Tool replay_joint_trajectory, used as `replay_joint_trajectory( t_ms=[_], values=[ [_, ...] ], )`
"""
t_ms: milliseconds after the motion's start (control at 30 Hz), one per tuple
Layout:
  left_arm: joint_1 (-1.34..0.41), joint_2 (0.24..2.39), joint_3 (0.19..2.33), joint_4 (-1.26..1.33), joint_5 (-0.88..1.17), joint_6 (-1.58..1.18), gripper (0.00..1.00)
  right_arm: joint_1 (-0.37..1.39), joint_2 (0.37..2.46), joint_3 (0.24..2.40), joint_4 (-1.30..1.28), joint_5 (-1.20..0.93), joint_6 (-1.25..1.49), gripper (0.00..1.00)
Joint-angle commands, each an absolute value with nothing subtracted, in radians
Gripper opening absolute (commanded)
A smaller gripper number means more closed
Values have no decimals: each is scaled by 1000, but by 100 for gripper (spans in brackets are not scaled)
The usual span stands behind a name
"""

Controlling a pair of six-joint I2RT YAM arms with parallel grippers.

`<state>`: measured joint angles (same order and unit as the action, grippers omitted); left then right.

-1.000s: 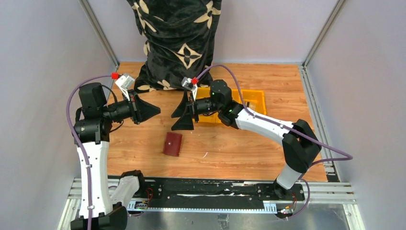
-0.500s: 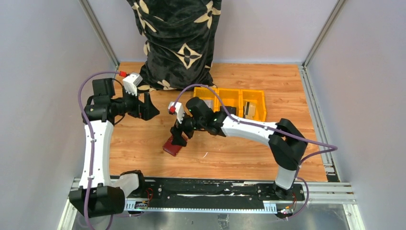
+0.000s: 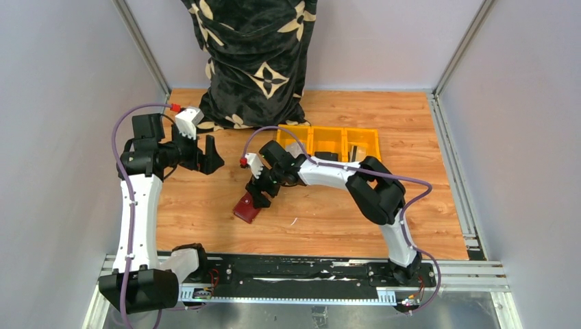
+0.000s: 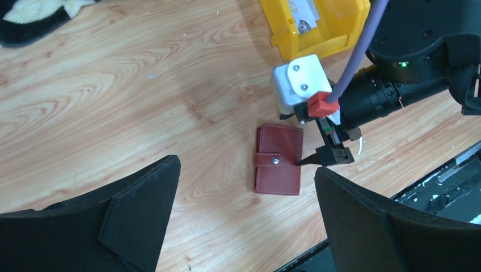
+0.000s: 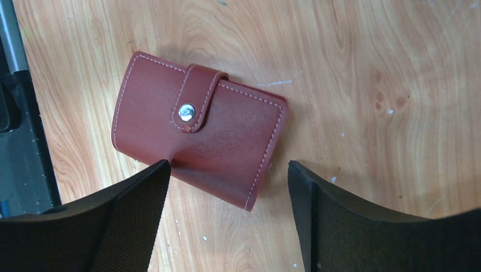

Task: Take the credit cards out of the card holder
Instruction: Pick up the card holder from the center of the board.

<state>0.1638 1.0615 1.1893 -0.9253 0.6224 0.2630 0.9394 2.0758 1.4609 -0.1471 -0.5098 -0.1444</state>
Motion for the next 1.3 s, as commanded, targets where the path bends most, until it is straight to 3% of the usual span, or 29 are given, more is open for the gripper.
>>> replay_joint_trajectory(
  t_ms=[0, 167, 367, 500, 533, 967, 1267],
  values=[
    [166, 1057, 1189, -934, 618, 288, 100, 906, 2087, 1412, -89, -604, -42, 76],
    [166, 1054, 1191, -934, 620, 285, 100, 894, 2080, 1375, -36, -626, 25, 63],
    [166, 1035, 1178, -934, 606, 293, 100, 894, 2087, 1341, 53, -646, 127, 36],
    [166, 1022, 1157, -935, 593, 302, 100, 895, 2070, 1313, 104, -655, 169, 4],
    [166, 1021, 1153, -934, 591, 304, 100, 894, 2063, 1306, 111, -655, 177, 0],
    [164, 1081, 1034, -932, 767, 325, 100, 895, 1792, 1194, 267, -610, 191, 0],
    [164, 1131, 1064, -848, 906, 175, 100, 894, 1646, 1216, 238, -539, 158, 0]
  ],
)
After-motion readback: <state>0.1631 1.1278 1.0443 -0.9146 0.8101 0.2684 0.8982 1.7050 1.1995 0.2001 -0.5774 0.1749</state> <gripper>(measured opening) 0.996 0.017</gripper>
